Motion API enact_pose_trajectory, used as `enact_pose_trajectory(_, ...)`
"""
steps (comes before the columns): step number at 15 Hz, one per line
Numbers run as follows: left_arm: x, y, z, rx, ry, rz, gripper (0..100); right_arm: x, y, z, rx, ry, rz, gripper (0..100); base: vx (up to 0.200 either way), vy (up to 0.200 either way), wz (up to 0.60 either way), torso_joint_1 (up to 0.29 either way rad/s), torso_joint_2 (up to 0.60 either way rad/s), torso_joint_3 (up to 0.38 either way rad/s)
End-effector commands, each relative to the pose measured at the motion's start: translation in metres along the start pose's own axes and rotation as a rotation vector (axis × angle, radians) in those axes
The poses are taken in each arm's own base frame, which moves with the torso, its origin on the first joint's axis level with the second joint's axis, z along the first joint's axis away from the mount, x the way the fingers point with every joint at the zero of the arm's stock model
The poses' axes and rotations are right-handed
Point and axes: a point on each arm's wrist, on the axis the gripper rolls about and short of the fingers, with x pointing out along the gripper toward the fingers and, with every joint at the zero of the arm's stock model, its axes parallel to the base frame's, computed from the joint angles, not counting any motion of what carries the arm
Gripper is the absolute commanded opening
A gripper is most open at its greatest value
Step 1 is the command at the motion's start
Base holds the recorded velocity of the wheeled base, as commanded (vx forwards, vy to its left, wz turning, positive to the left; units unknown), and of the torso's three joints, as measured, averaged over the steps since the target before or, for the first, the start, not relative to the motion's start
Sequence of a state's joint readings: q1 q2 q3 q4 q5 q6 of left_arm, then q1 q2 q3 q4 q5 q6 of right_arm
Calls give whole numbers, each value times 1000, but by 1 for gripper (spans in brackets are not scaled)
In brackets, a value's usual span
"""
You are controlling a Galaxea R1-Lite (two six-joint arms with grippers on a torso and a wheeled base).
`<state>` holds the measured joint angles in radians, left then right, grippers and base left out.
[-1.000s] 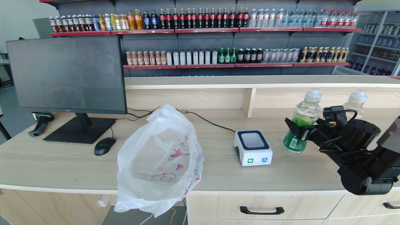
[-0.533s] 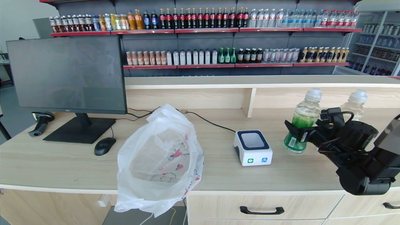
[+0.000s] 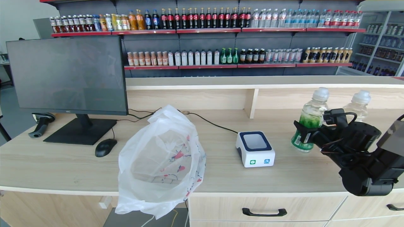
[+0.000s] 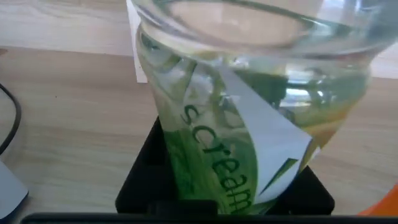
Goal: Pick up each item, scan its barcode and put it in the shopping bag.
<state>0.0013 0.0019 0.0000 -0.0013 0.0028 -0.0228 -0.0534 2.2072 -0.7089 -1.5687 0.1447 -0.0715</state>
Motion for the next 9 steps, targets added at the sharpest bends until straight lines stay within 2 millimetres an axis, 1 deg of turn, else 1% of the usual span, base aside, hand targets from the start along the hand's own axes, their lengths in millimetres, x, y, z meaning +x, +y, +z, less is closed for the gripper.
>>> enact_pose_trajectory(1,0,0,0,0,-1,1,100,-1,0,2,-1,-3,1,0,0,0,0,0,0,0)
enact_pose_trajectory(4,0,0,0,0,-1,1,100,-2,0,1,-1,0,-1,0,0,0,0,0,0,0)
enact_pose_trajectory(9,0,0,0,0,-1,1,100,-3,-1,7,14,-15,-2,0,0,0,0,0,0,0)
